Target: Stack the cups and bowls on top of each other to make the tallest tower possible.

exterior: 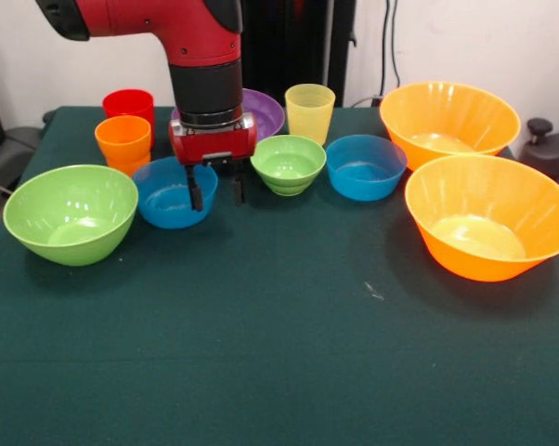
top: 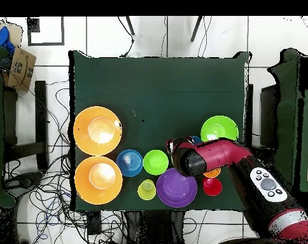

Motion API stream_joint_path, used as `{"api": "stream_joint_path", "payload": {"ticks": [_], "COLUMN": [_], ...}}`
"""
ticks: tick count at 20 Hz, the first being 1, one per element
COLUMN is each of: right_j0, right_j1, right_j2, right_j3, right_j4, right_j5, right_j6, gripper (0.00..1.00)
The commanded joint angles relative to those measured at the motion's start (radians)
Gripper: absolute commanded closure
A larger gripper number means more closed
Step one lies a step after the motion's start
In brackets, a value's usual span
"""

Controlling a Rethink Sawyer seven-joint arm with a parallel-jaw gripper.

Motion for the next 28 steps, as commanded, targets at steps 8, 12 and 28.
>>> {"api": "stream_joint_path", "payload": {"ticks": [8, 12, 28], "right_j0": [0.098, 0.110, -0.064], "right_j1": [0.014, 0.015, 0.041], "right_j2": [-0.271, -0.306, -0.062], "right_j3": [0.082, 0.094, 0.195], "right_j4": [-0.100, -0.083, 0.015], "right_j5": [-0.169, -0.197, -0.206], "right_j6": [0.130, 0.109, 0.005], "gripper": [0.00, 0.00, 0.00]}}
